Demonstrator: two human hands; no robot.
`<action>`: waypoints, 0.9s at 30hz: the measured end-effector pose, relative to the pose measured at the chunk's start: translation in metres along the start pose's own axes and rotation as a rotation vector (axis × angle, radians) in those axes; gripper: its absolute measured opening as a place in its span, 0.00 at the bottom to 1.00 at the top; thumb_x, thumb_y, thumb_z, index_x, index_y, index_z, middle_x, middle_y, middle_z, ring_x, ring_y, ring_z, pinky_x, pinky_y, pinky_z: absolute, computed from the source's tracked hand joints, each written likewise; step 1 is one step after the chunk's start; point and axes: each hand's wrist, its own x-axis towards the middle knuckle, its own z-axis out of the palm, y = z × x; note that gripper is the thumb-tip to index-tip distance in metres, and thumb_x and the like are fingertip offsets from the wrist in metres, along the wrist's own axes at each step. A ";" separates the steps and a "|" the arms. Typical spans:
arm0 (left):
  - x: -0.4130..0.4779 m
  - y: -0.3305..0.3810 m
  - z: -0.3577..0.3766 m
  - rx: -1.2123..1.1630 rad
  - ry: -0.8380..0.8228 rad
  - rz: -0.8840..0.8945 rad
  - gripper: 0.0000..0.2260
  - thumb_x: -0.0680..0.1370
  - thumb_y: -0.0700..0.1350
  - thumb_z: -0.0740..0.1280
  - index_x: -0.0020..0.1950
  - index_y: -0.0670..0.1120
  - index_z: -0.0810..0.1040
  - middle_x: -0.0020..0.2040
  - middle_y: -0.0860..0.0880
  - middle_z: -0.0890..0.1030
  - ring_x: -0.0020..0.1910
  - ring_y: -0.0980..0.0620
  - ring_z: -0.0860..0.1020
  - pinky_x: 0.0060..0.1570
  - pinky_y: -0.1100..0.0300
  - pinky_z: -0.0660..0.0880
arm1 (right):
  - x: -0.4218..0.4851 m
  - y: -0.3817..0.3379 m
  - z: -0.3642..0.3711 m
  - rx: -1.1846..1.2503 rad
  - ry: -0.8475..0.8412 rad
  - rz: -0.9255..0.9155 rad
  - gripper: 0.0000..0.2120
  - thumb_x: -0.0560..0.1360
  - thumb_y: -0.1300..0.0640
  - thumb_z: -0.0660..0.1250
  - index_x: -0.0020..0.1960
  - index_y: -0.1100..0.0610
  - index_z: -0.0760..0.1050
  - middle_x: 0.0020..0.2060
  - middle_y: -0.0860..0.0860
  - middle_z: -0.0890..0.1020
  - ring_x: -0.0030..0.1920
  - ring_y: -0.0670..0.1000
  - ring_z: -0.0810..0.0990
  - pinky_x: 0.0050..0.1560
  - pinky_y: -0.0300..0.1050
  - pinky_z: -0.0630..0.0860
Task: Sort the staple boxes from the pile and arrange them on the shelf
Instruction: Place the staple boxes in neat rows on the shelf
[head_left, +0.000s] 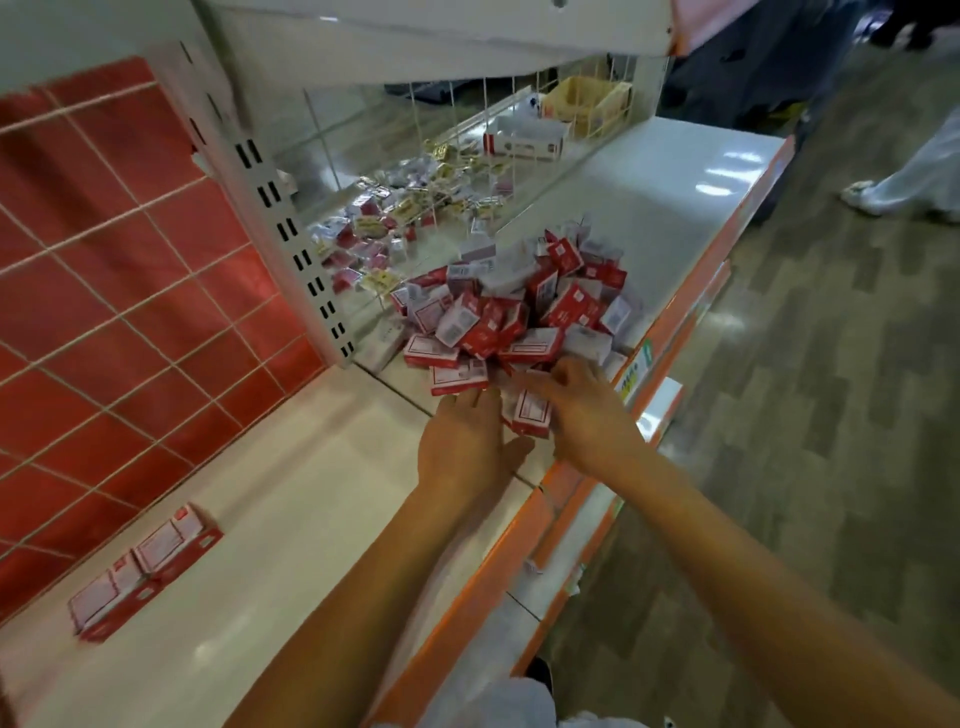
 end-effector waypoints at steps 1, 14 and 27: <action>0.004 -0.002 0.005 -0.037 0.028 0.016 0.22 0.68 0.57 0.71 0.55 0.45 0.76 0.53 0.46 0.78 0.50 0.43 0.77 0.43 0.52 0.74 | 0.003 0.001 -0.001 -0.006 -0.028 -0.005 0.24 0.69 0.52 0.52 0.61 0.50 0.78 0.40 0.59 0.72 0.41 0.61 0.74 0.32 0.49 0.74; 0.011 0.006 0.008 -0.121 -0.022 -0.103 0.17 0.72 0.58 0.70 0.55 0.48 0.79 0.53 0.48 0.77 0.49 0.47 0.75 0.42 0.55 0.73 | 0.011 0.008 -0.001 -0.012 -0.081 0.025 0.19 0.70 0.63 0.70 0.61 0.56 0.76 0.47 0.61 0.72 0.48 0.63 0.73 0.39 0.52 0.76; -0.076 0.006 -0.033 -0.153 0.115 -0.481 0.13 0.74 0.48 0.70 0.58 0.51 0.79 0.52 0.50 0.75 0.49 0.48 0.76 0.44 0.61 0.69 | -0.011 -0.008 -0.009 0.019 -0.213 -0.119 0.21 0.70 0.55 0.70 0.62 0.53 0.73 0.56 0.55 0.76 0.56 0.57 0.75 0.51 0.49 0.72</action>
